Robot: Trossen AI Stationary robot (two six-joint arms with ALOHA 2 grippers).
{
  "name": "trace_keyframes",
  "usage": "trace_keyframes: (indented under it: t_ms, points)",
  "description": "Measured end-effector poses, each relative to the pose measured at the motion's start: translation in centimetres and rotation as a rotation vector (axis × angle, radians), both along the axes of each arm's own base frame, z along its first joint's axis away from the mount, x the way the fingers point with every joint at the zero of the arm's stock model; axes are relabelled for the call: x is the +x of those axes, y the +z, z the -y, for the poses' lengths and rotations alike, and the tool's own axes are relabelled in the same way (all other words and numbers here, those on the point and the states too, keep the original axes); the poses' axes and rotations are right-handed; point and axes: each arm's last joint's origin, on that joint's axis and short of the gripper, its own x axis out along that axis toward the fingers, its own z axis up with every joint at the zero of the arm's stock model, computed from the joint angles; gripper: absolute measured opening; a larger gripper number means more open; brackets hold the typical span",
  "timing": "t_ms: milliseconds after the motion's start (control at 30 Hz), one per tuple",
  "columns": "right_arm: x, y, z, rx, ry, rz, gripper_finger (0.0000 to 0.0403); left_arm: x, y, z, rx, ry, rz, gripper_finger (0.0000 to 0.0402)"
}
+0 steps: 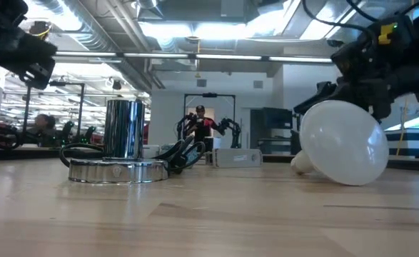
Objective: Screw lightbulb
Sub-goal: Return to Home Position
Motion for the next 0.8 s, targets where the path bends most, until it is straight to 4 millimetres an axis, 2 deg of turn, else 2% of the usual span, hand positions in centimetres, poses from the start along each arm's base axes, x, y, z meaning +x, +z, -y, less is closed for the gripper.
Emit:
trace_keyframes:
  t_ms: [167, 467, 800]
  points:
    - [-0.1, -0.4, 0.2, -0.011, -0.053, -0.041, 0.0182, -0.1, -0.7, -0.1, 0.058, 0.000, -0.055, 0.0000]
    - [-0.2, -0.8, 0.1, -0.004, -0.045, -0.084, 0.0182, -0.3, -1.9, -0.3, 0.159, 0.000, -0.155, 0.0000]
    - [-0.3, -0.6, 0.1, -0.005, -0.044, -0.071, 0.0182, -0.2, -1.7, -0.7, 0.143, 0.027, -0.143, 0.0000]
